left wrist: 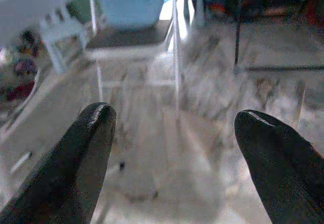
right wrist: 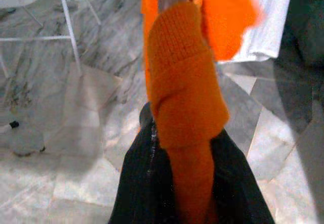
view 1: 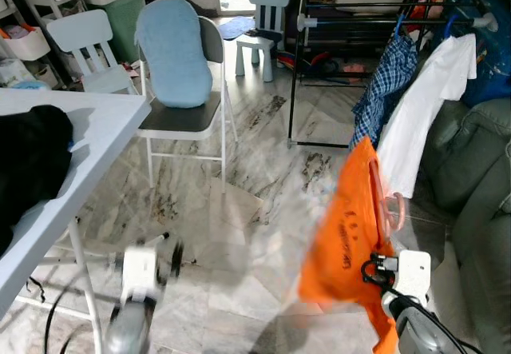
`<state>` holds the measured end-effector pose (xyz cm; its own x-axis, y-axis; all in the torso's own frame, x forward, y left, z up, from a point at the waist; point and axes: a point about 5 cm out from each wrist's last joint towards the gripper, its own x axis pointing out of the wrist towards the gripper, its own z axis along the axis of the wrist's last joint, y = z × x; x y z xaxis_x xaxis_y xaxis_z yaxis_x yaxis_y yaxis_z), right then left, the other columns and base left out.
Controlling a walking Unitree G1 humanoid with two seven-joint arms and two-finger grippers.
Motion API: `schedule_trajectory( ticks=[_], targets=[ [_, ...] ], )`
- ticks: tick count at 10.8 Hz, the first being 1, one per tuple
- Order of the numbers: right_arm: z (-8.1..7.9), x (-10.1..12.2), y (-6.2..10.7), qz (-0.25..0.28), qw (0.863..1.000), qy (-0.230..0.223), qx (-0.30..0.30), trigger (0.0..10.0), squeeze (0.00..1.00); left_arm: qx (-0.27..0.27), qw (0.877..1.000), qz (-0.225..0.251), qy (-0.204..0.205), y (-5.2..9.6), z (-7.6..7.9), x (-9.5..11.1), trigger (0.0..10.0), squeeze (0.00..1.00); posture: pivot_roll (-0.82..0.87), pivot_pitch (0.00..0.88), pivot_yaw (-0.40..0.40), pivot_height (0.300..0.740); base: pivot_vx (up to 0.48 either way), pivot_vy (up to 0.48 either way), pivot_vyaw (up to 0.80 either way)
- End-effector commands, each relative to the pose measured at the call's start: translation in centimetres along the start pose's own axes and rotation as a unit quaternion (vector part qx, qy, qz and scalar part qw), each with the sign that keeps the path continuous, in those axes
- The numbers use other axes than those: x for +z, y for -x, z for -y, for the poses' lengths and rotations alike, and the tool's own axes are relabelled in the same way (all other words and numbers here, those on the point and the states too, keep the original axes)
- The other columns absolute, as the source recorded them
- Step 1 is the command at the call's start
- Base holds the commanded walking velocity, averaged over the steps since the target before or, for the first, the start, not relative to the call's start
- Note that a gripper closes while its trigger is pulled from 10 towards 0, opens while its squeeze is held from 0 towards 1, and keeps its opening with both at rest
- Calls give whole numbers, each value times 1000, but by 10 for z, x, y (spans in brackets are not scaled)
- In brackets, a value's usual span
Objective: Hang hanger
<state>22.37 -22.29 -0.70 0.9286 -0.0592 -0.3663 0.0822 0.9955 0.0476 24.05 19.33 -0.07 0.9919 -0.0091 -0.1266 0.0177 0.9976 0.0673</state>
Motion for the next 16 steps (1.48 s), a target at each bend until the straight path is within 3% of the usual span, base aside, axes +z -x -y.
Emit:
schedule_trajectory(
  ticks=[1, 4, 7, 10, 13, 14, 16],
  targets=[
    [1, 7, -4, 17, 1000, 2, -2, 10000, 0, 7, 1000, -11, 1, 2, -4, -4, 10000, 0, -191, 0, 114, 740, 0, 0, 0],
    [6, 3, -4, 6, 1000, 2, -16, 10000, 0, -5, 1000, 7, 13, -10, 4, 5, 10000, 0, -212, 0, 129, 740, 0, 0, 0],
    [2, 14, -2, 21, 1000, -6, -9, 10000, 0, -1, 1000, 11, 8, -15, -1, 10, 10000, 0, -218, 0, 130, 740, 181, 0, 0],
    [-2, 20, -1, 25, 1000, -2, 5, 10000, 0, -13, 998, 52, 14, -19, 23, 25, 10000, 0, -215, 0, 127, 740, 299, 0, 0],
    [-15, 23, 3, 24, 999, 2, 37, 10000, 0, -17, 997, 81, 11, -16, 28, 40, 10000, 0, -209, 0, 138, 740, 319, 0, 0],
    [-30, 20, 4, 11, 997, 14, 80, 10000, 0, -21, 996, 82, 8, -16, 30, 47, 10000, 0, -207, 0, 143, 740, 315, 0, 0],
    [-43, 18, 6, -5, 993, 20, 120, 10000, 0, -26, 996, 81, 5, -16, 30, 53, 10000, 0, -207, 0, 152, 740, 317, 0, 0]
  ],
)
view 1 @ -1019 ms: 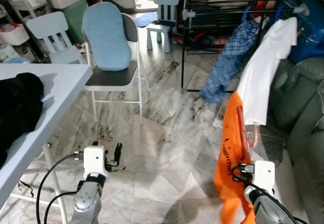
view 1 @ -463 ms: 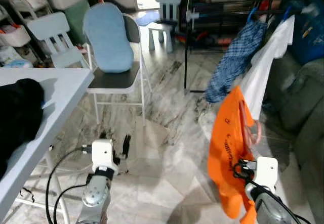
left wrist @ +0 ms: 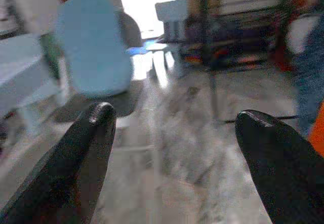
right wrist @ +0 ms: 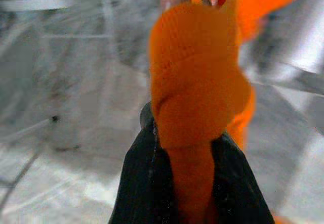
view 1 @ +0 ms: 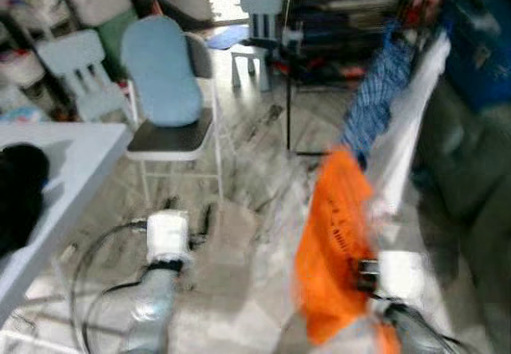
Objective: Hang hanger
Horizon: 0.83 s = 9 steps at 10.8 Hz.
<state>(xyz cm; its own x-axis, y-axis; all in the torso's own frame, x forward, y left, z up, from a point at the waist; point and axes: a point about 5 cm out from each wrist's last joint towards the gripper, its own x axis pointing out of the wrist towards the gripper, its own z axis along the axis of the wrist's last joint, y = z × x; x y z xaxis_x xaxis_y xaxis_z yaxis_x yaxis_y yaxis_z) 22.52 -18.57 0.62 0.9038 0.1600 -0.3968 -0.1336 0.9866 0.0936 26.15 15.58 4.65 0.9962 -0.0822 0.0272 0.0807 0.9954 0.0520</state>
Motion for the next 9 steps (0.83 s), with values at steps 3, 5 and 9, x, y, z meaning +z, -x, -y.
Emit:
schedule_trajectory(
  ticks=[3, 5, 9],
  targets=[
    [-9, 9, -5, 8, 999, 11, 31, 10000, 0, -1, 1000, -6, -3, -3, -2, 10, 10000, 0, -203, 0, 157, 740, 340, 221, 0],
    [-9, 11, -5, 13, 1000, 11, 25, 10000, 0, -4, 1000, -12, -2, -1, -2, 11, 10000, 0, -197, 0, 157, 740, 352, 326, 0],
    [2, 15, -8, 23, 999, -5, -25, 10000, 0, -15, 1000, -26, -5, 1, 3, 11, 10000, 0, -191, 0, 161, 740, 406, 148, 0]
  ],
)
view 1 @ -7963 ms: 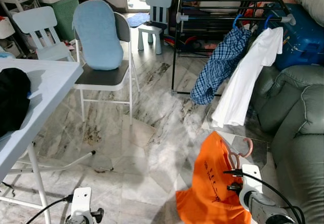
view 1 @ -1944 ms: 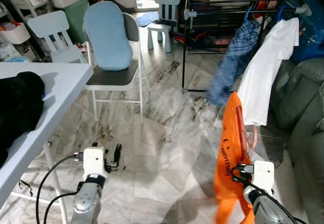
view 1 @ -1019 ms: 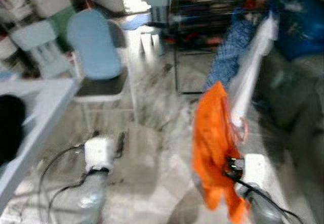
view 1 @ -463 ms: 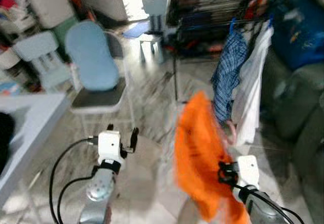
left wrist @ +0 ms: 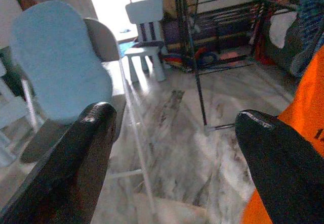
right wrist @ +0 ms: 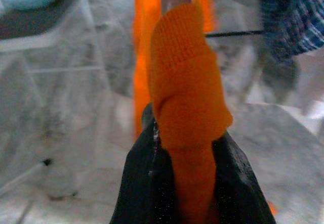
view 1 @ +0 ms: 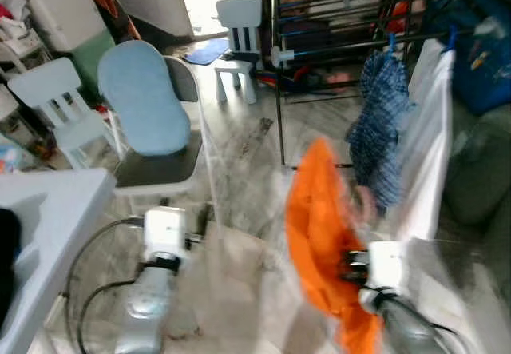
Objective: Hang hanger
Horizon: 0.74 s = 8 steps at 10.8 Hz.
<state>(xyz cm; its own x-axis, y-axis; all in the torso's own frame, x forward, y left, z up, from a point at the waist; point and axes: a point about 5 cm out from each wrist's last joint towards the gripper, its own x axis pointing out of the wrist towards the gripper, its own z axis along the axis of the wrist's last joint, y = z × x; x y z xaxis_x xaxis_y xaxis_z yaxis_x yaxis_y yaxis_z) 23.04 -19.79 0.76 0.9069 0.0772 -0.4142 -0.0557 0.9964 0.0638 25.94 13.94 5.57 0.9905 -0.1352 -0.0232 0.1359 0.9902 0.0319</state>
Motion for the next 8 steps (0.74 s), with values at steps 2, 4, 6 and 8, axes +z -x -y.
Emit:
schedule_trajectory(
  ticks=[2, 4, 6, 8],
  targets=[
    [-7, 15, -8, 38, 999, -4, -7, 10000, 0, 11, 1000, -6, -18, 1, -13, 0, 10000, 0, -185, 0, 162, 740, 480, 0, 0],
    [-4, 20, -12, 44, 999, 0, -26, 10000, 0, 8, 1000, -10, -22, 1, -14, 0, 10000, 0, -181, 0, 162, 740, 480, 0, 0],
    [-1, 23, -15, 50, 998, 2, -41, 10000, 0, 6, 1000, -17, -24, 0, -14, -3, 10000, 0, -179, 0, 164, 740, 480, 0, 0],
    [-2, 21, -15, 48, 998, 3, -43, 10000, 0, 4, 999, -23, -21, 1, -13, -6, 10000, 0, -181, 0, 164, 740, 480, 0, 0]
  ],
)
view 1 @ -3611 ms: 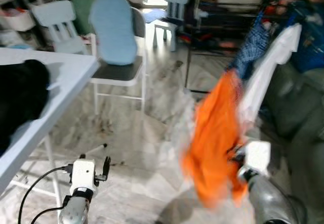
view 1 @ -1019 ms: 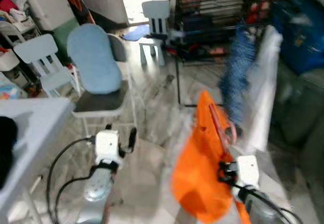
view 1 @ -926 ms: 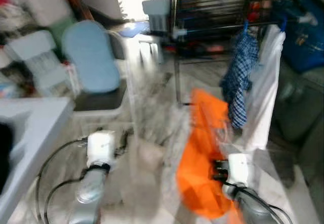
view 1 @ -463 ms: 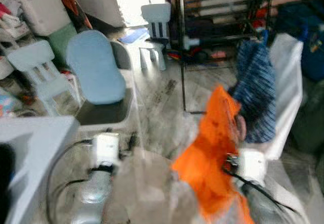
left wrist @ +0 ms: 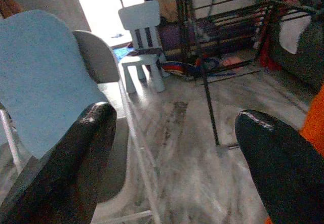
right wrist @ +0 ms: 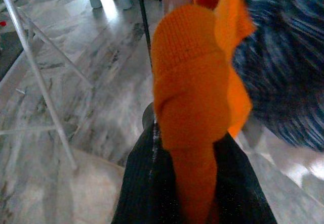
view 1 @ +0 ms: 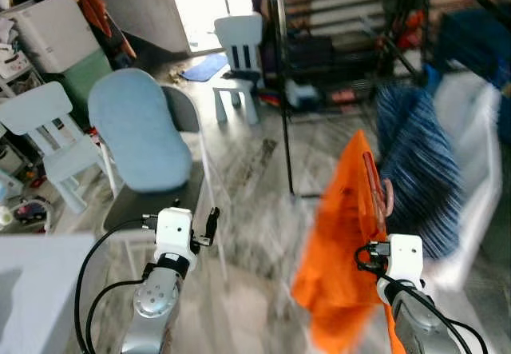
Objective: Hang hanger
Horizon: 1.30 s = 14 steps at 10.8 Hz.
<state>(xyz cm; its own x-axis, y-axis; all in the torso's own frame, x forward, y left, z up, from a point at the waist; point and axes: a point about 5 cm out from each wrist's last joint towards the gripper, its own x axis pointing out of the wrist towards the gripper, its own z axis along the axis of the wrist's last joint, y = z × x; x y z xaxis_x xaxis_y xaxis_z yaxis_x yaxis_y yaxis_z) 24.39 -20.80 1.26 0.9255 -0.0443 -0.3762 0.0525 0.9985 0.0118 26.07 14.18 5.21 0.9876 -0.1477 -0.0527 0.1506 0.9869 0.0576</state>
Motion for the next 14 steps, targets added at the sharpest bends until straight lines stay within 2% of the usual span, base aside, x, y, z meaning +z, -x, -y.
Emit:
schedule_trajectory(
  ticks=[1, 3, 5, 7, 10, 11, 12, 13, 14],
  targets=[
    [-13, 10, -4, 24, 1000, 3, 17, 10000, 0, 11, 1000, -11, -7, 2, -10, -5, 10000, 0, -184, 0, 162, 740, 480, 0, 0],
    [-11, 14, -5, 29, 999, 8, 15, 10000, 0, 8, 1000, -17, -5, 1, -7, -8, 10000, 0, -192, 0, 157, 740, 480, 0, 0],
    [-6, 15, -6, 25, 999, 15, 16, 10000, 0, 23, 999, -32, 23, -1, -3, -14, 10000, 0, -190, 0, 125, 740, 197, 0, 0],
    [-8, 10, -4, -1, 998, 40, 49, 10000, 0, 35, 998, -32, 36, 3, 5, -17, 10000, 0, -166, 0, 35, 740, 0, 0, 0],
    [-16, 9, -11, -38, 993, 71, 91, 10000, 0, 86, 995, -29, 47, 11, 4, -22, 10000, 0, -116, 0, -98, 740, 0, 0, 0],
    [-22, 8, -17, -51, 993, 61, 89, 10000, 0, 101, 994, -29, 37, 14, -4, -20, 10000, 0, -62, 0, -109, 740, 0, 0, 0],
    [-45, 6, -22, -49, 991, 60, 109, 10000, 0, 119, 992, -27, 29, 18, -23, -17, 10000, 0, -47, 0, -80, 740, 0, 0, 0],
    [-68, 11, -26, -36, 990, 55, 127, 10000, 0, 109, 994, -16, 11, 21, -38, -10, 10000, 0, 8, 0, -71, 740, 0, 0, 0],
    [-66, -5, -26, -57, 989, 51, 123, 10000, 0, 141, 989, -32, 9, 30, -44, -18, 10000, 0, 42, 0, -51, 740, 0, 0, 0]
  ],
)
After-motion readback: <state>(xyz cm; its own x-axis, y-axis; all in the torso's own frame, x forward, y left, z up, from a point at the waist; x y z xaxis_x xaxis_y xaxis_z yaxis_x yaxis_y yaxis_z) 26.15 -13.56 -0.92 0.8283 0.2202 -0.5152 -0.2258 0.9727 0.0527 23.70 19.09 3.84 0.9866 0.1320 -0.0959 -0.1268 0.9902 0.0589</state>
